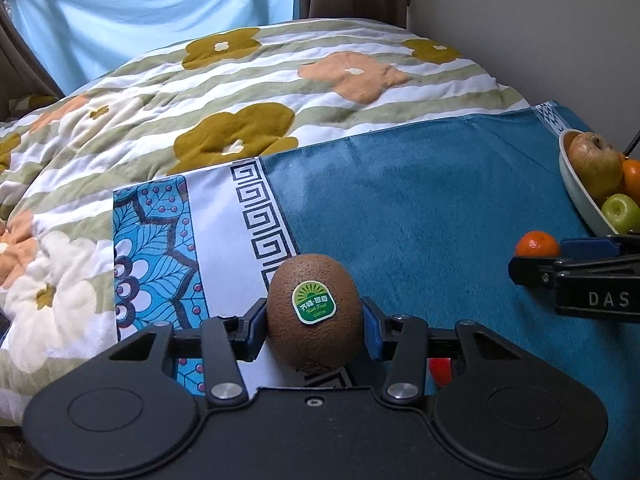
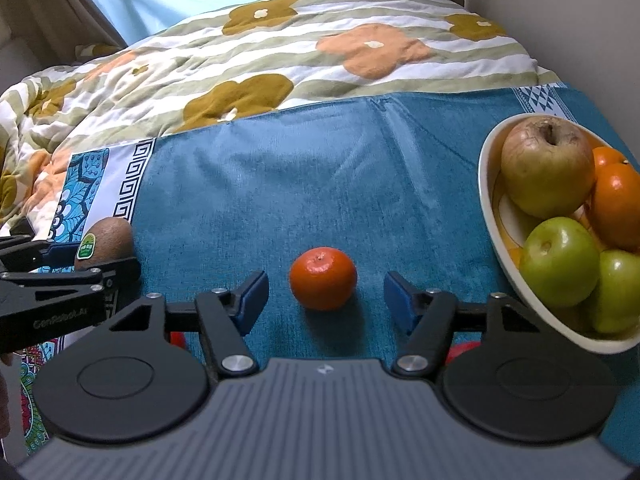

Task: Organize fruits
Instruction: 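Grasp the brown kiwi with the left tool while the right tool grasps a tangerine, then lower the kiwi into the bowl with the left tool while the right tool carries the tangerine there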

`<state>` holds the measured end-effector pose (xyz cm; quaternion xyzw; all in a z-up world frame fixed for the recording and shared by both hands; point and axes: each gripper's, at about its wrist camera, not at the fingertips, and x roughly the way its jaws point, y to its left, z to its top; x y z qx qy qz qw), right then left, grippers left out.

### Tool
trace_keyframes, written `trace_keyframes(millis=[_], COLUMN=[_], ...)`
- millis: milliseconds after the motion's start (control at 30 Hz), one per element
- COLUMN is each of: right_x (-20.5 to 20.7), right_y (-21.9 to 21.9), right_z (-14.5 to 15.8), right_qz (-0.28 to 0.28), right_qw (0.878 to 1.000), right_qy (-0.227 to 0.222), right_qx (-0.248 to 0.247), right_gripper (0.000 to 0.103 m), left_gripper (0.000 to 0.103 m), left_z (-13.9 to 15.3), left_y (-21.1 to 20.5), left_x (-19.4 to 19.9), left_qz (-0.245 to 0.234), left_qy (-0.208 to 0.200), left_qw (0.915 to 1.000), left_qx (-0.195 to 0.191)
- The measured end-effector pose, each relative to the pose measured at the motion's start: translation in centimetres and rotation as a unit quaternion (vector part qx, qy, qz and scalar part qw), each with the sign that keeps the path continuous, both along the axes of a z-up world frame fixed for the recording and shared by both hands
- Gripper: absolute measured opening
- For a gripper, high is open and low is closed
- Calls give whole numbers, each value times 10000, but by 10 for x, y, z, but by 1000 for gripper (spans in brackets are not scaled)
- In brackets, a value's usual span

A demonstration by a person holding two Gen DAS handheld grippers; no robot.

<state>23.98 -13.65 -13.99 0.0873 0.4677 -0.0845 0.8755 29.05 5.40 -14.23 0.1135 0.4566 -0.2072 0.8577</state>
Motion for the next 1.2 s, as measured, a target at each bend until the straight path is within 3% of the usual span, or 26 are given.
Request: trace_keyframes(millis=[333,400,833,1200], right_x=[1,2,-18,-58], right_y=[3,5,7,-21], right_z=[-1,-2,18,54], right_qz=[92,136,512,756], right_qw=[9999,9998,9983,9955], right_qy=[-39,-26,-279,-568], right_qx=[-120,-167,-30,114], right_gripper=[62,52,51,51], left_gripper=[50,50,50,50], left_z=[2,3,34,74], left_y=[10,13,18,-10], left_x=[-11,-15,-57,-104], left_qz=[162,220,738,1028], left_qy=[29,46,-196,-427], left_qw=[9999,9997,9969,9933], left_qx=[-35,-50,-165,-305])
